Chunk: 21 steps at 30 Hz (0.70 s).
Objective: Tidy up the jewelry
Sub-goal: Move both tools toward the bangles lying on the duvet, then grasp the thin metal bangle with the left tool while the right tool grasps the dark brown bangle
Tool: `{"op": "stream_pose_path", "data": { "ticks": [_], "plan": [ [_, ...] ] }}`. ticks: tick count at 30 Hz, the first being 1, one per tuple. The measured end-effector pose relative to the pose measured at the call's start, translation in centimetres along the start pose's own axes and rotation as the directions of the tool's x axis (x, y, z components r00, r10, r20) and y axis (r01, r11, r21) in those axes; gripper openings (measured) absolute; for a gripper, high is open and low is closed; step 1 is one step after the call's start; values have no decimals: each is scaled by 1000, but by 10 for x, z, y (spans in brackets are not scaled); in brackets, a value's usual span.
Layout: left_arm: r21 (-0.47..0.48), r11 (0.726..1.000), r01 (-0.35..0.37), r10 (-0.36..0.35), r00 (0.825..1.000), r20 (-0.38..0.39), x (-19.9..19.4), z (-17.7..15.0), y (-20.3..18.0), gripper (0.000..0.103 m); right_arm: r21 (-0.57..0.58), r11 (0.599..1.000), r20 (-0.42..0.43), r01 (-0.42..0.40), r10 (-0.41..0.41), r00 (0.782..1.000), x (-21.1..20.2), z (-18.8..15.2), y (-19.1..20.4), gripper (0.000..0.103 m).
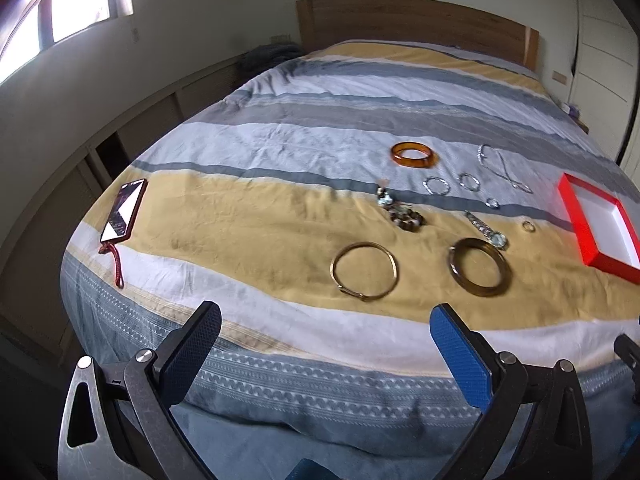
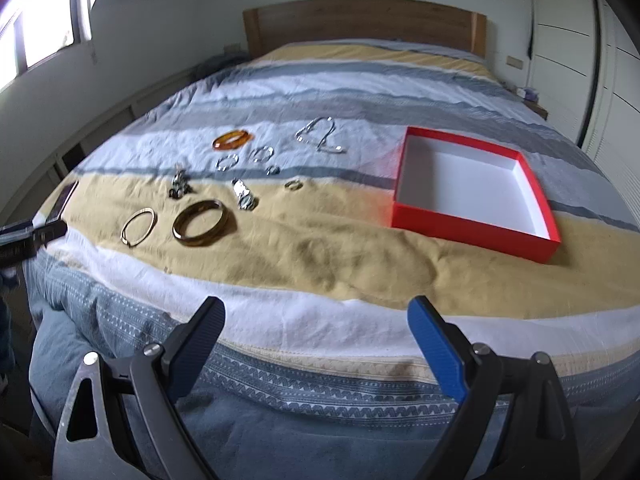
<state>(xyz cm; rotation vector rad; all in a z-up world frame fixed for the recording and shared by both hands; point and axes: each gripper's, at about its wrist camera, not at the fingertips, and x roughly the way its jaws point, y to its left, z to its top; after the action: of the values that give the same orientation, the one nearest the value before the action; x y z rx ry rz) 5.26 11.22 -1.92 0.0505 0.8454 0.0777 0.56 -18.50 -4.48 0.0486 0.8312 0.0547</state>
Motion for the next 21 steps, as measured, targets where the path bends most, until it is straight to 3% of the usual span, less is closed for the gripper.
{"op": "stream_pose_path", "data": {
  "ticks": [8, 14, 19, 21],
  "plan": [
    [-14, 1000, 18, -18, 998, -59, 38, 13, 12, 102, -44, 998, -106, -54, 49, 993, 32, 23, 24, 93],
    [11, 1000, 23, -22, 994, -104, 82, 24, 14, 102, -81, 989, -202, -122, 104, 974, 71, 42, 58, 93],
    [23, 999, 42, -38, 988, -152, 120, 29, 12, 101, -21, 986, -258, -167, 156, 953, 107, 60, 73, 92],
    [24, 998, 54, -49, 983, -179, 135, 29, 12, 95, 3, 985, -269, -175, 169, 948, 119, 68, 76, 91]
  ]
}}
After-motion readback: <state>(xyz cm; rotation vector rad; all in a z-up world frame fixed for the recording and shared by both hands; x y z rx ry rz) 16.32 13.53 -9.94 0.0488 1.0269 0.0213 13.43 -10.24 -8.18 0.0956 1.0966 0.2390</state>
